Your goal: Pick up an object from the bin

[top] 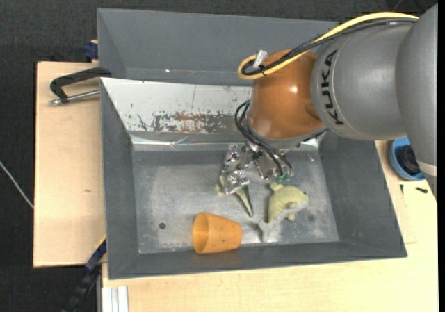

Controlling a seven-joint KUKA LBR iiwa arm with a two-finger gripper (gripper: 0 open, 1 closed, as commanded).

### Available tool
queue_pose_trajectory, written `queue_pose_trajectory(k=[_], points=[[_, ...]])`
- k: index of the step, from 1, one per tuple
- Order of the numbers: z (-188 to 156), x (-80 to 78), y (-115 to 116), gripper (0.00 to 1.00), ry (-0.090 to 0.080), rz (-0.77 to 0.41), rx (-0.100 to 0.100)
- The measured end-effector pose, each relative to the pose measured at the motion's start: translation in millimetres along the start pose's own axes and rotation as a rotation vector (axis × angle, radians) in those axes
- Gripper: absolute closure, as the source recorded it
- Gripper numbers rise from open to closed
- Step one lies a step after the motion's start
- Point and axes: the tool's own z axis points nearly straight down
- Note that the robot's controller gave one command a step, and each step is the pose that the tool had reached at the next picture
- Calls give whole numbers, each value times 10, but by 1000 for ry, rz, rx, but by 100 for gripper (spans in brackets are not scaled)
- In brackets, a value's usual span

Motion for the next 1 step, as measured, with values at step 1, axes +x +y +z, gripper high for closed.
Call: queue_pose_trajectory(k=[1], points=[[-1374, 78, -364, 100, -7, -335, 4]])
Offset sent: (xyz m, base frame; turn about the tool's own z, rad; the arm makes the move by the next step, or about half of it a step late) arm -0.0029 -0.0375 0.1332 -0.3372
